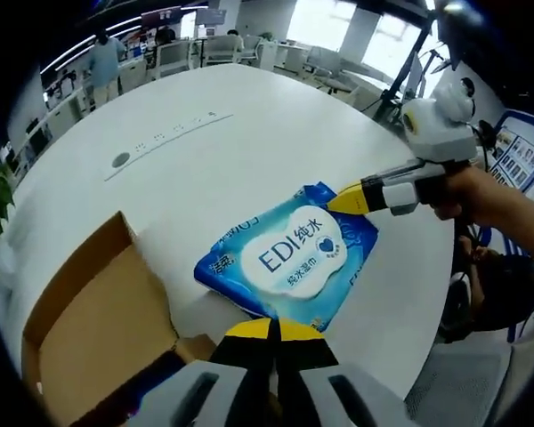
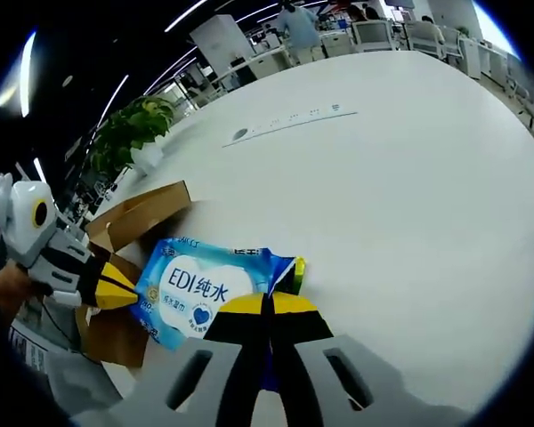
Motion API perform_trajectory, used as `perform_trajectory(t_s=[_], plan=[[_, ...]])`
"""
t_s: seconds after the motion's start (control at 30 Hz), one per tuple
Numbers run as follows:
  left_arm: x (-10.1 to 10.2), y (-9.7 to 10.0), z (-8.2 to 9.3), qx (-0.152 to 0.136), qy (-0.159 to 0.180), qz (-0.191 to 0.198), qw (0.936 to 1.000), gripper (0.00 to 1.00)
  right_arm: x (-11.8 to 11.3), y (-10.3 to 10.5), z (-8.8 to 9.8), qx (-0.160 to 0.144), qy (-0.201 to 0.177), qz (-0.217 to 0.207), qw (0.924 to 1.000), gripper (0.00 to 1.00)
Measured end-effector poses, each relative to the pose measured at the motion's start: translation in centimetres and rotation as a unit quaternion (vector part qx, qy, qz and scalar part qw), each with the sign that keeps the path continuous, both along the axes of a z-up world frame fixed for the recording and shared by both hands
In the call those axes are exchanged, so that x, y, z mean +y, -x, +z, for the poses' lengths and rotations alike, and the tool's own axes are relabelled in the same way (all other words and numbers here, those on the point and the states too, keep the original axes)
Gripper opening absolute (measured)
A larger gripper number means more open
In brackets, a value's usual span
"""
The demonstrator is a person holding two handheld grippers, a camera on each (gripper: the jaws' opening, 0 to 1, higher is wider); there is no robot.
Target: Operate the shoe box by opening the lid, removing the specified soft item, and placing it in the target area until the item is outside and the box remains undamaged.
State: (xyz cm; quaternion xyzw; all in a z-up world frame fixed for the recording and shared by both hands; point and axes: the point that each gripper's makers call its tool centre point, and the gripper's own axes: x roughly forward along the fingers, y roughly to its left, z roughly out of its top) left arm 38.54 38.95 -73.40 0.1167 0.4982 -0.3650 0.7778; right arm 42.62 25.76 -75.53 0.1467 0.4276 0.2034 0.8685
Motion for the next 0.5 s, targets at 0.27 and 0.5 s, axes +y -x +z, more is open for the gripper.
perform_trajectory(t_s=[0.27, 0.5], plan=[[0.50, 0.28, -0.11, -0.007, -0.014, 0.006, 0.9999, 0.03, 0.07, 0.02, 0.27, -0.016, 0.015, 0.010, 0.9997, 0.00], [0.26, 0.66, 0.47, -0.009, -0.001, 0.009, 0.9999, 0.13, -0.13, 0.01, 0.41, -0.029, 0.040, 0.017, 0.9986, 0.03]])
